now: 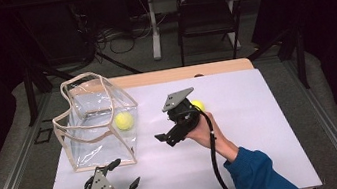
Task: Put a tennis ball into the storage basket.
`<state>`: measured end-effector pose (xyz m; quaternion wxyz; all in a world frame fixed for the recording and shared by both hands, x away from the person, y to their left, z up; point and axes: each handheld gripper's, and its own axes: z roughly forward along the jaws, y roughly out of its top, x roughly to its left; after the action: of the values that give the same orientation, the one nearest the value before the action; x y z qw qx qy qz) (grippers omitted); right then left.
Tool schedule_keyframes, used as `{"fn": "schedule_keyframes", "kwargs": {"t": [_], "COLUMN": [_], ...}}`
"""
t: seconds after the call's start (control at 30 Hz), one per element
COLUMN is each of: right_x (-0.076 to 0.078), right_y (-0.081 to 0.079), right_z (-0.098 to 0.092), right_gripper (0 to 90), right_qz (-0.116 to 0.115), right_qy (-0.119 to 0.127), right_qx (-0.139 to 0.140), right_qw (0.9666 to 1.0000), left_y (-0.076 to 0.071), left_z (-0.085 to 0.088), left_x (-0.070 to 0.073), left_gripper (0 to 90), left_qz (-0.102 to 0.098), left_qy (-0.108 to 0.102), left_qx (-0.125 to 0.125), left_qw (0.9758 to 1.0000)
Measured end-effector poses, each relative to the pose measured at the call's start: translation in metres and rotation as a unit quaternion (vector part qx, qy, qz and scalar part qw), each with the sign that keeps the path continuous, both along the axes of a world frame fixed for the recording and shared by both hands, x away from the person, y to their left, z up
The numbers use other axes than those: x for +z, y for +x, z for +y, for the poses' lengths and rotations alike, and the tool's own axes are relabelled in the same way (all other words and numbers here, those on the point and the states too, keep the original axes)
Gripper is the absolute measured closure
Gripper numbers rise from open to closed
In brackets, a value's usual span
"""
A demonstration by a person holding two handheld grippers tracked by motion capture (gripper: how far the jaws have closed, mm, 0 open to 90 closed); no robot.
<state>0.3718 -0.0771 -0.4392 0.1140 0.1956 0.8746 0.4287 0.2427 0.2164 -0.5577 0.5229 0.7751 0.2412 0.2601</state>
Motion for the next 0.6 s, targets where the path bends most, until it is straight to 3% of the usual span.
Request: {"fn": "schedule_keyframes", "kwargs": {"t": [0.6], "right_x": [-0.037], "right_y": [-0.013], "right_z": [-0.032], "right_gripper": [0.0], "right_qz": [0.02], "right_qy": [0.004], "right_qx": [-0.027], "right_qw": [0.9994], "left_y": [0.0], "left_z": [-0.001], "left_x": [-0.001], "left_gripper": [16.0], "left_qz": [0.002], "left_qy": [0.004], "left_qx": [0.0], "left_qw": [1.0]}}
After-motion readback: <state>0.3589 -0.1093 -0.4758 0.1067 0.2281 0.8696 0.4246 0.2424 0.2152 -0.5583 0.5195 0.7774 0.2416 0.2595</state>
